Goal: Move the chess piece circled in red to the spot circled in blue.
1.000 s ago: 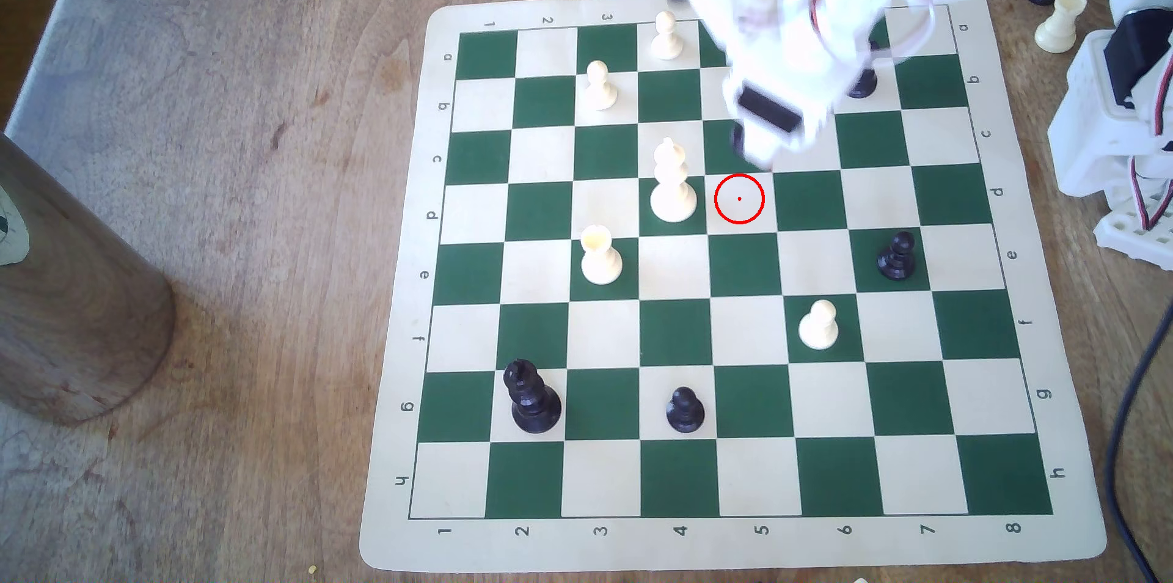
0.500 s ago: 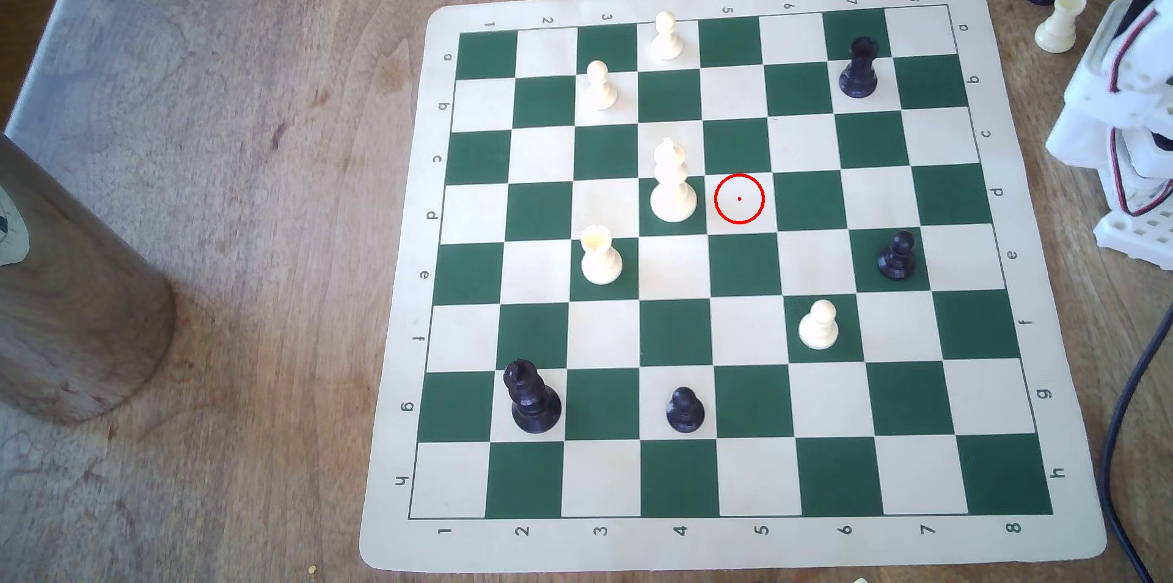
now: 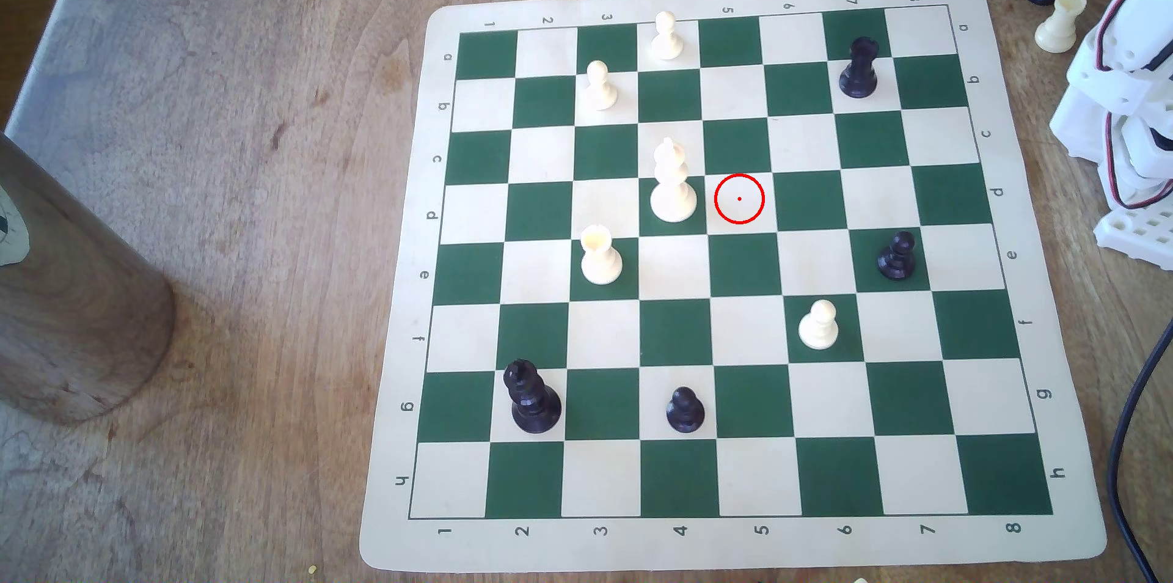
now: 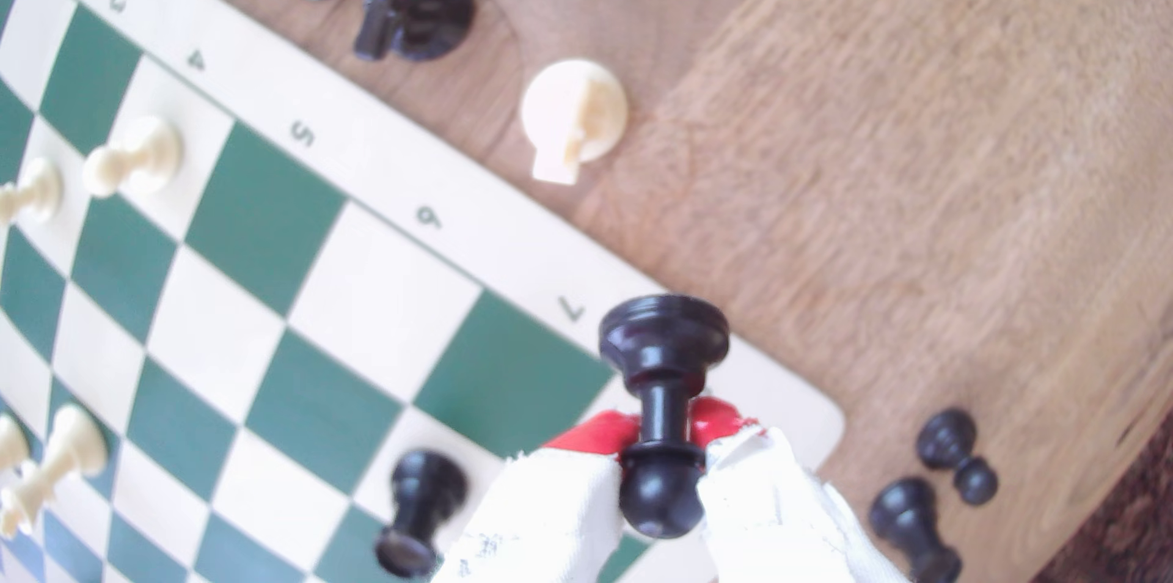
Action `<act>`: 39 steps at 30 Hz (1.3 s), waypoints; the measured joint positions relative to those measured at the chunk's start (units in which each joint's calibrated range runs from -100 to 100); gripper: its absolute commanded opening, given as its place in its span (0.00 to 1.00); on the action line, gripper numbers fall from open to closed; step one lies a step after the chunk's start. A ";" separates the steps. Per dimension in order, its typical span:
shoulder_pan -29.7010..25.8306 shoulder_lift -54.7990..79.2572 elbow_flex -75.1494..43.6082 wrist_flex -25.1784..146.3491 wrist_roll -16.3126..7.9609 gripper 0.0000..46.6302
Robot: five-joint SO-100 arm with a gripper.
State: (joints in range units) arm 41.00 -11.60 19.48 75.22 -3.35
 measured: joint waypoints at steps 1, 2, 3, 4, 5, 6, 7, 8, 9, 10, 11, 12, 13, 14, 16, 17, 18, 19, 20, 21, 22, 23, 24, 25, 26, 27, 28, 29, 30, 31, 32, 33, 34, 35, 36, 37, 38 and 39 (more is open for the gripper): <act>0.22 0.50 0.00 0.00 0.10 0.01; 0.37 1.17 0.00 0.00 0.29 0.01; 0.37 2.35 -0.45 0.00 0.44 0.01; 0.74 4.94 -1.63 0.00 0.83 0.01; 1.11 5.70 -1.90 0.00 0.83 0.01; 1.55 6.45 -2.44 0.00 1.03 0.01; 1.92 7.54 -2.89 0.00 1.27 0.01; 2.21 8.63 -3.25 -0.32 1.47 0.01; 2.65 10.39 -3.43 -0.24 1.81 0.01; 2.80 10.81 -3.43 -0.08 1.90 0.01; 2.88 11.56 -3.62 -0.08 2.05 0.01; 3.02 12.57 -4.16 -0.08 2.10 0.01; 3.24 14.24 -5.06 -0.16 2.20 0.01; 3.32 14.75 -5.33 -0.16 2.20 0.01; 3.39 17.01 -7.50 0.32 1.90 0.01; 3.39 18.27 -8.77 0.32 1.76 0.01; 3.39 20.03 -10.48 1.35 1.61 0.01; 3.39 20.61 -11.12 1.67 1.61 0.01; 3.32 21.95 -12.47 2.31 1.61 0.01; 3.32 22.37 -12.92 2.39 1.61 0.01; 3.32 23.04 -13.29 2.55 1.61 0.01; 3.32 23.71 -13.83 2.79 1.61 0.01; 3.32 24.30 -14.01 2.79 1.61 0.01; 3.32 24.72 -14.01 2.79 1.61 0.01; 3.32 25.22 -14.01 2.87 1.61 0.01; 3.24 25.39 -14.01 2.95 1.61 0.01; 3.10 25.89 -14.10 2.95 1.61 0.01; 2.88 26.48 -14.55 2.95 1.51 0.01; 2.51 27.06 -14.82 2.95 1.51 0.01; 1.99 27.65 -15.09 2.79 1.32 0.01; 1.77 27.90 -15.09 2.79 1.17 0.01; 1.77 28.15 -15.09 2.47 1.03 0.01; 1.70 28.40 -15.09 2.07 0.88 0.01; 1.84 28.57 -15.09 1.75 0.73 0.01; 1.84 28.66 -15.18 1.67 0.59 0.01; 1.84 28.66 -15.36 1.67 0.59 0.01; 1.77 28.66 -15.45 1.67 0.59 0.01; 1.70 28.66 -15.45 1.67 0.59 0.01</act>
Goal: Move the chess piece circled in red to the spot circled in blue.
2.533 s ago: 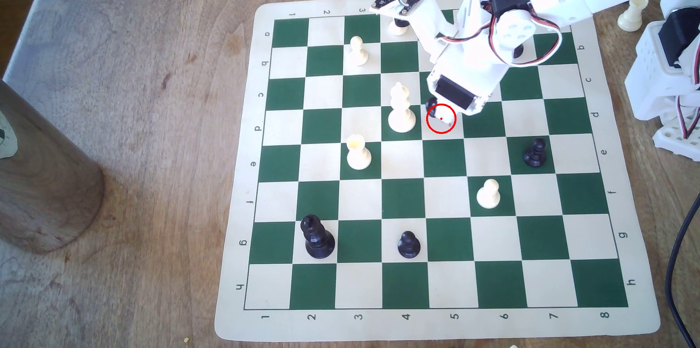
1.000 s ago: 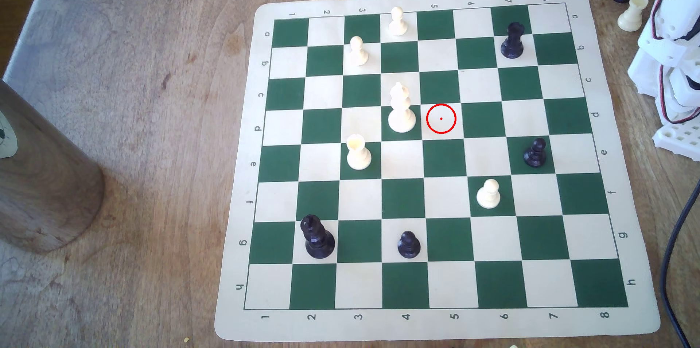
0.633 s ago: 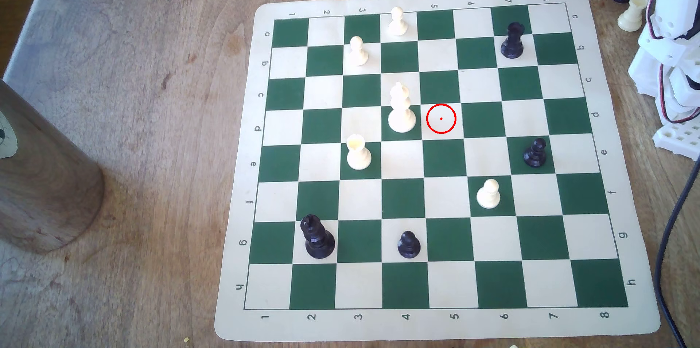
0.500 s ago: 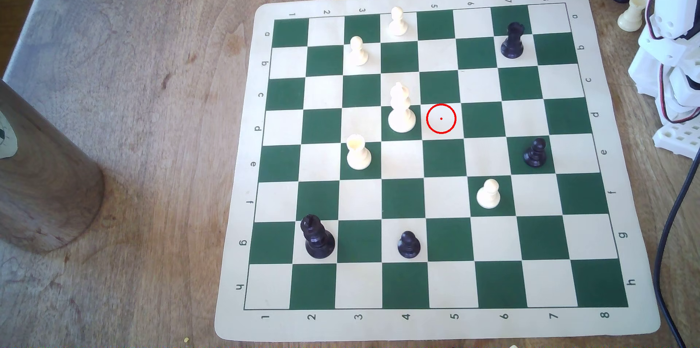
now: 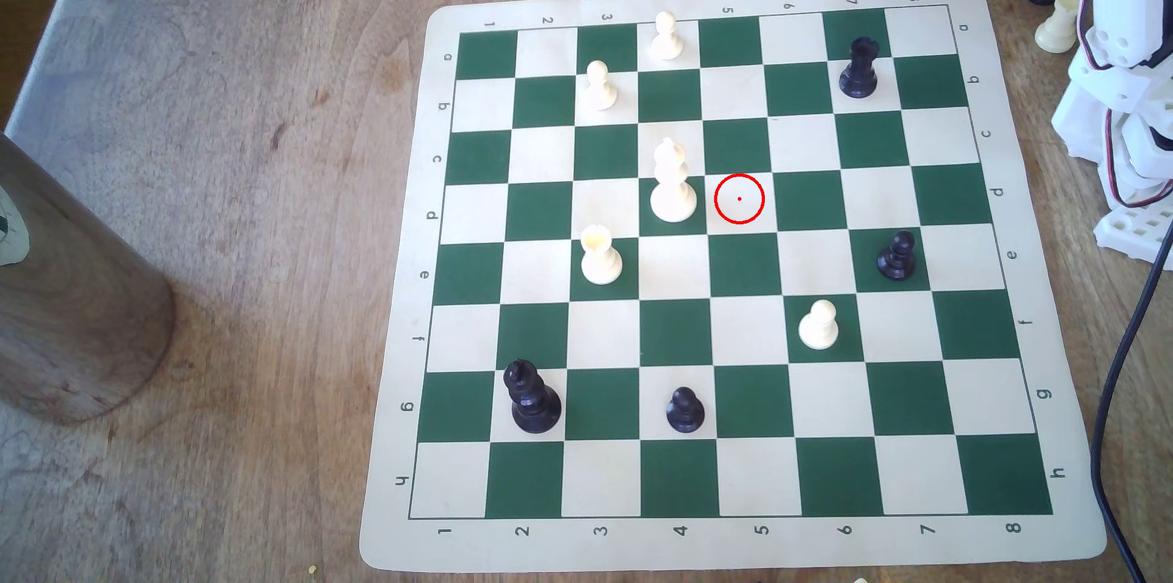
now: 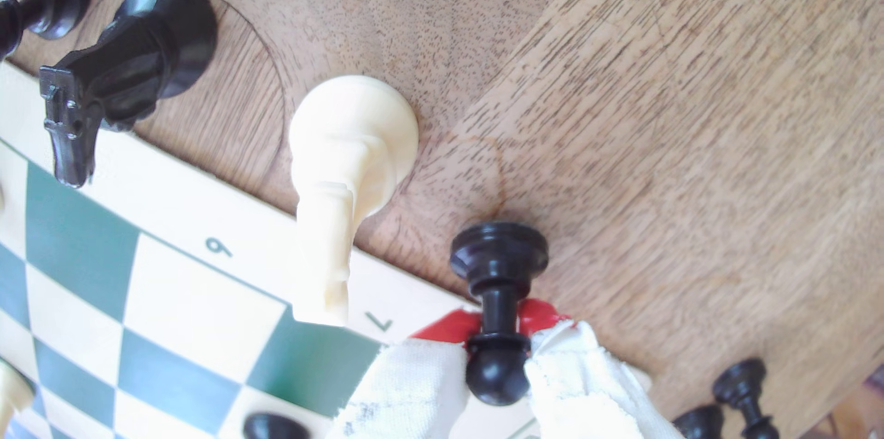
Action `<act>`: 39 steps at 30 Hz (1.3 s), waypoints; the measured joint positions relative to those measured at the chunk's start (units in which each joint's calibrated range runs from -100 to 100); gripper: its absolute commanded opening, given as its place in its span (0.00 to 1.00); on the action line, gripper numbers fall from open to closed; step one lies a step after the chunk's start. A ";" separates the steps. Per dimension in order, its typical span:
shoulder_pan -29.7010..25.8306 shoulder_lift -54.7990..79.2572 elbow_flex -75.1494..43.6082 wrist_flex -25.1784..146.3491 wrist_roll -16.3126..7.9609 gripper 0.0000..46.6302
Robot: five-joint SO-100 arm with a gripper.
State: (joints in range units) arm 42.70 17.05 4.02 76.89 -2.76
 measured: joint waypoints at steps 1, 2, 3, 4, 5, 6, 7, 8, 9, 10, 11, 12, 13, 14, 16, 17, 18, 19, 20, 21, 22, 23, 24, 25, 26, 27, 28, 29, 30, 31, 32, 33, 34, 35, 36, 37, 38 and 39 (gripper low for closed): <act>-0.15 0.08 0.00 0.00 0.00 0.01; -0.22 0.17 0.00 0.00 0.00 0.01; -0.22 0.34 -0.18 0.00 0.00 0.01; -0.22 0.42 -0.36 0.00 0.00 0.01; -0.22 0.42 -0.36 0.00 0.00 0.01; -0.22 0.42 -0.36 0.00 0.00 0.01; -0.22 0.42 -0.36 0.00 0.00 0.01; -0.22 0.42 -0.36 0.00 0.00 0.01; -0.22 0.42 -0.36 0.00 0.00 0.01; -0.22 0.42 -0.36 0.00 0.00 0.01; -0.22 0.42 -0.36 0.00 0.00 0.02; -0.22 0.75 -0.45 0.00 0.00 0.03; -0.22 0.84 -0.45 0.00 0.00 0.04; -0.22 1.01 -0.63 0.08 0.00 0.11; -0.22 1.34 -1.17 0.40 0.00 0.21; -0.22 1.59 -1.27 0.48 0.00 0.29; -0.22 2.09 -1.27 -0.56 0.05 0.32; -0.22 2.60 -1.27 -0.64 0.10 0.34; -0.15 2.85 -1.27 -0.64 0.00 0.35; -0.15 2.85 -1.27 -0.56 0.20 0.36; -0.07 2.85 -1.27 -0.40 0.29 0.37; 0.07 2.85 -1.27 -0.24 0.29 0.38; 0.15 2.85 -1.27 -0.24 0.39 0.38; 0.29 2.85 -1.27 -0.24 0.39 0.38; 0.37 2.85 -1.27 -0.24 0.39 0.38; 0.44 2.85 -1.27 -0.24 0.39 0.38; 0.44 2.85 -1.27 -0.24 0.39 0.38; 0.52 2.85 -1.27 -0.24 0.39 0.38; 0.66 2.85 -1.27 -0.24 0.39 0.38; 0.74 2.85 -1.27 -0.24 0.34 0.38; 0.88 2.85 -1.36 -0.24 0.44 0.38; 0.96 2.85 -1.36 -0.32 0.44 0.38; 0.96 2.85 -1.36 -0.32 0.34 0.38; 0.96 2.85 -1.36 -0.32 0.44 0.38; 0.96 2.85 -1.36 -0.16 0.59 0.38; 0.96 2.85 -1.36 0.16 0.49 0.38; 0.96 2.68 -1.36 0.32 0.63 0.38; 0.96 2.60 -1.36 0.48 0.73 0.38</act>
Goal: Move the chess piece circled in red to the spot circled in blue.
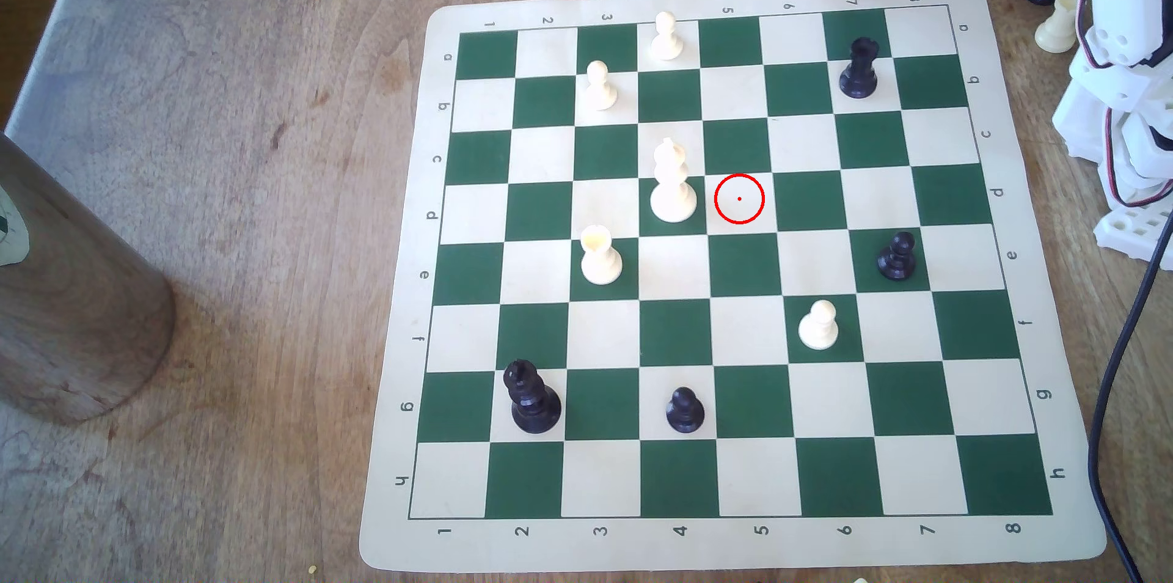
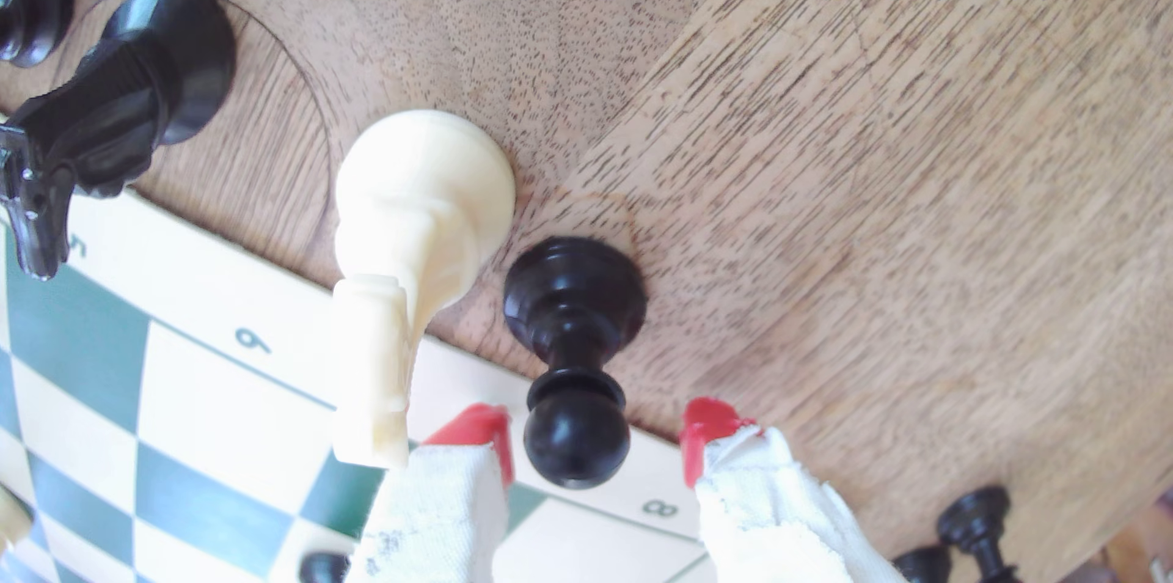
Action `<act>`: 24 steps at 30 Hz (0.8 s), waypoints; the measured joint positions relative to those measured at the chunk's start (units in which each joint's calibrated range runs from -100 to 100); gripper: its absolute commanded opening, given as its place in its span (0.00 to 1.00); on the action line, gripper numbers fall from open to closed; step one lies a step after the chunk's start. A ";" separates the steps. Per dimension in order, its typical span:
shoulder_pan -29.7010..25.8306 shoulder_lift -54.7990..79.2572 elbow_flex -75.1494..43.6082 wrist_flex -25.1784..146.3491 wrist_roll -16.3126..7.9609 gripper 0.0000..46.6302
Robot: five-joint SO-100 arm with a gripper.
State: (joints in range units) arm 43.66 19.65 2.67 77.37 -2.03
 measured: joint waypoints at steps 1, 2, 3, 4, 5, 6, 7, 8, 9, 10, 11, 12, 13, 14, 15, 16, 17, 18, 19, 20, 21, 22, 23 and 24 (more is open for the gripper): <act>-0.07 0.00 0.09 0.72 0.10 0.38; -0.07 0.00 0.09 0.88 0.10 0.38; -0.07 -0.08 0.09 1.51 0.10 0.38; -0.07 -0.17 0.09 1.67 0.10 0.38; -0.07 -0.42 0.09 1.83 0.10 0.38; -0.07 -0.92 0.09 2.07 0.10 0.38; -0.07 -1.51 0.09 2.39 0.10 0.38; -0.07 -2.35 0.09 2.87 0.10 0.38; -0.07 -3.18 0.09 3.27 0.10 0.38; -0.07 -4.78 0.09 4.14 0.10 0.38; -0.07 -5.70 0.09 4.62 0.10 0.38; -0.07 -6.62 0.27 5.26 0.10 0.37; -0.07 -7.71 0.63 6.22 0.20 0.37; -0.07 -8.88 0.72 7.17 0.24 0.37; -0.07 -11.23 1.63 8.37 0.29 0.37; -0.07 -12.48 2.08 9.00 0.44 0.37; -0.07 -13.74 2.98 9.48 0.68 0.37; -0.15 -15.42 4.52 9.96 0.88 0.38; -0.15 -18.35 7.23 10.44 1.12 0.38; -0.15 -19.77 8.31 10.60 1.27 0.38; -0.15 -21.45 9.85 10.68 1.51 0.38; -0.15 -23.29 11.84 10.76 1.61 0.37; -0.15 -26.90 15.45 10.76 1.86 0.36; -0.15 -28.40 16.90 10.76 1.95 0.36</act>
State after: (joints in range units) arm 43.51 -8.76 19.57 88.13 -0.07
